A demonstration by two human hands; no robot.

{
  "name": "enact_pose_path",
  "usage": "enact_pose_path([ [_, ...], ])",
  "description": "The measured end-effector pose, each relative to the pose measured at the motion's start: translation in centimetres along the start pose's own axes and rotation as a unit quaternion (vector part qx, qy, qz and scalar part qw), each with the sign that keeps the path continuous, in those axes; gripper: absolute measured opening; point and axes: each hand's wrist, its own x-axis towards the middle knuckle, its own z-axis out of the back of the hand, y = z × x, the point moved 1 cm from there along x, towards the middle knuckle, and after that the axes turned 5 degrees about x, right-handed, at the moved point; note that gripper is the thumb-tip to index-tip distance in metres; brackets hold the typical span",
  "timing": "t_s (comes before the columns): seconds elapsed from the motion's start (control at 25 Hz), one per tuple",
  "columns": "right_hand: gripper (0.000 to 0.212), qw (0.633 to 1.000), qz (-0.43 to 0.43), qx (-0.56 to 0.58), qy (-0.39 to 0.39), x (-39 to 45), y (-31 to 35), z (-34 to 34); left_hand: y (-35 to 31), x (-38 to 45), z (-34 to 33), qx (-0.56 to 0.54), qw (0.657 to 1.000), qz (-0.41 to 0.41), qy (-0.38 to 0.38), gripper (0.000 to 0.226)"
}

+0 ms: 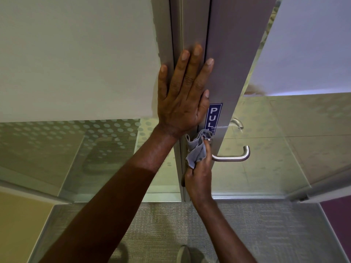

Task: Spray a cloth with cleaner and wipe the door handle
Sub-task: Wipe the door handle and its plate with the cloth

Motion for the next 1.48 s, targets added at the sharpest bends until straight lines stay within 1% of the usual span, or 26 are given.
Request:
enact_pose_path([
  [0.08, 0.100, 1.000, -0.017, 0.001, 0.007, -0.5, -0.8, -0.4, 0.0, -0.1, -0.1, 0.001, 1.000, -0.003, -0.001, 0.054],
  [0.12, 0.098, 1.000, -0.017, -0.003, 0.008, -0.5, -1.2, -0.5, 0.0, -0.1, -0.1, 0.002, 1.000, -0.004, -0.002, 0.054],
  [0.24, 0.089, 0.999, -0.029, -0.034, 0.018, -0.5, -2.7, -0.6, 0.0, 0.0, 0.0, -0.002, 1.000, -0.005, 0.000, 0.054],
  [0.32, 0.084, 0.997, -0.035, -0.051, 0.037, -0.8, -4.1, -0.4, 0.0, 0.0, 0.1, -0.003, 1.000, -0.006, 0.000, 0.054],
  [0.48, 0.063, 0.995, -0.025, -0.057, 0.075, -1.9, -7.2, 0.4, 0.1, 0.0, 0.1, -0.007, 1.000, -0.008, 0.000, 0.054],
  [0.56, 0.058, 0.993, -0.030, -0.087, 0.076, -2.5, -8.8, 0.9, 0.1, 0.0, 0.0, -0.003, 1.000, -0.010, 0.001, 0.054],
  [0.76, 0.064, 0.987, -0.076, -0.125, 0.073, -2.6, -10.6, 1.3, 0.1, 0.0, -0.1, -0.002, 1.000, -0.010, 0.003, 0.054],
  [0.84, 0.070, 0.982, -0.073, -0.145, 0.095, -2.8, -11.2, 1.8, 0.1, 0.1, 0.0, -0.004, 1.000, -0.007, 0.003, 0.054],
  [0.88, 0.065, 0.977, -0.086, -0.164, 0.109, -3.1, -11.9, 2.2, 0.1, 0.1, 0.1, -0.005, 1.000, -0.006, 0.003, 0.054],
  [0.92, 0.051, 0.971, -0.138, -0.170, 0.098, -3.5, -12.6, 2.9, 0.0, 0.1, 0.1, -0.007, 1.000, -0.007, 0.001, 0.054],
  [0.96, 0.034, 0.961, -0.192, -0.187, 0.068, -3.6, -13.1, 3.6, 0.0, 0.2, 0.1, -0.008, 1.000, -0.008, 0.001, 0.054],
  [1.0, 0.025, 0.947, -0.251, -0.196, 0.036, -3.7, -13.8, 4.3, 0.0, 0.2, 0.1, -0.008, 1.000, -0.010, 0.002, 0.054],
  [1.04, 0.021, 0.933, -0.309, -0.183, 0.005, -3.8, -14.3, 5.1, 0.0, 0.2, 0.1, -0.006, 1.000, -0.010, 0.003, 0.054],
  [1.08, 0.016, 0.926, -0.351, -0.142, -0.022, -3.9, -14.8, 5.8, 0.0, 0.2, 0.1, -0.006, 1.000, -0.009, 0.002, 0.054],
  [1.12, 0.015, 0.922, -0.373, -0.093, -0.052, -3.9, -14.6, 6.3, 0.0, 0.1, 0.1, -0.008, 1.000, -0.008, 0.001, 0.054],
  [1.16, 0.017, 0.925, -0.368, -0.057, -0.073, -3.7, -13.8, 6.5, 0.0, 0.1, 0.0, -0.009, 1.000, -0.007, -0.001, 0.055],
  [1.24, 0.027, 0.939, -0.327, 0.025, -0.104, -3.1, -11.3, 5.7, 0.1, 0.0, -0.1, -0.009, 1.000, -0.005, -0.003, 0.055],
  [1.32, 0.035, 0.953, -0.274, 0.055, -0.120, -1.9, -9.2, 3.7, 0.1, 0.0, -0.1, -0.010, 1.000, -0.008, -0.004, 0.055],
  [1.36, 0.033, 0.961, -0.246, 0.044, -0.121, -1.2, -8.3, 2.6, 0.1, 0.0, -0.1, -0.013, 1.000, -0.009, -0.004, 0.055],
  [1.44, 0.026, 0.977, -0.175, -0.026, -0.120, -0.6, -7.3, 1.0, 0.0, -0.1, -0.1, -0.009, 1.000, -0.009, -0.002, 0.055],
  [1.48, 0.027, 0.980, -0.143, -0.071, -0.119, -0.5, -7.4, 0.5, 0.0, -0.1, -0.1, -0.007, 1.000, -0.009, 0.000, 0.055],
])
